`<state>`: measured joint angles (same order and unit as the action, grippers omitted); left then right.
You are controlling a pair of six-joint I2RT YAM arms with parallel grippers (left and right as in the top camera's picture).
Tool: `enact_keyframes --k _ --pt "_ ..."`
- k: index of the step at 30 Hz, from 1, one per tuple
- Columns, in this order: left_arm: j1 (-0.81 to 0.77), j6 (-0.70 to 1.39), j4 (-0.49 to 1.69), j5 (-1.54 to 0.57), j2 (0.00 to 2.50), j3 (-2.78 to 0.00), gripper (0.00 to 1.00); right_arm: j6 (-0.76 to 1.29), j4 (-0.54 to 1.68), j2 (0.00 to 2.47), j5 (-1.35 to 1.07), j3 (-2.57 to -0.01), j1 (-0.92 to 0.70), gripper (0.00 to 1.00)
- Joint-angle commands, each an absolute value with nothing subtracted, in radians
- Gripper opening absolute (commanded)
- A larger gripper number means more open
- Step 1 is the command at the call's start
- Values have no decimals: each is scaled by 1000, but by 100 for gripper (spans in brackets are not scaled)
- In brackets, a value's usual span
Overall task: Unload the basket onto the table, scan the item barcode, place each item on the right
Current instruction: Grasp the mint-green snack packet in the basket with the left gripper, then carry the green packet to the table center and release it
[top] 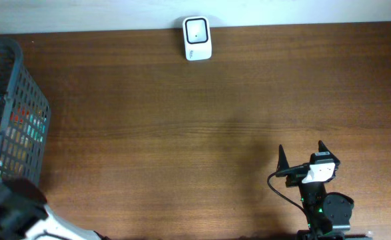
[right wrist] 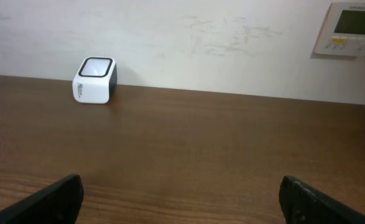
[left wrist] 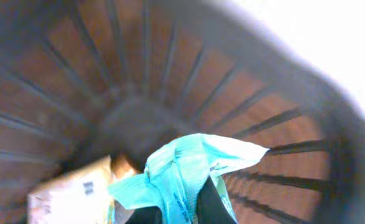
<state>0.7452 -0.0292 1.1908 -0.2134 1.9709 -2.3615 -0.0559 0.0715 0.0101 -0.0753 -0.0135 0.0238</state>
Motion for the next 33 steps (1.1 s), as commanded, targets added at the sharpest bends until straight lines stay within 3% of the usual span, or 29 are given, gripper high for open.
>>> enact_keyframes --k 1,7,12,21,27,33 --pt "688 15 1215 -233 1785 -2408 0 -55 71 3 -67 -6 27 99" --pt "435 14 1376 -311 1727 -2387 0 -55 71 3 -67 -6 27 99" --pt "182 -5 1388 -311 1772 -2178 0 -55 71 3 -67 -6 27 99" --pt "-112 -2 1043 -424 1856 -1691 0 -55 71 3 -67 -6 27 99" --pt "-229 12 871 -423 1934 -1542 0 -55 71 3 -67 -6 27 99" --pt "-308 173 807 -387 2022 -1533 0 -55 71 3 -67 -6 27 99"
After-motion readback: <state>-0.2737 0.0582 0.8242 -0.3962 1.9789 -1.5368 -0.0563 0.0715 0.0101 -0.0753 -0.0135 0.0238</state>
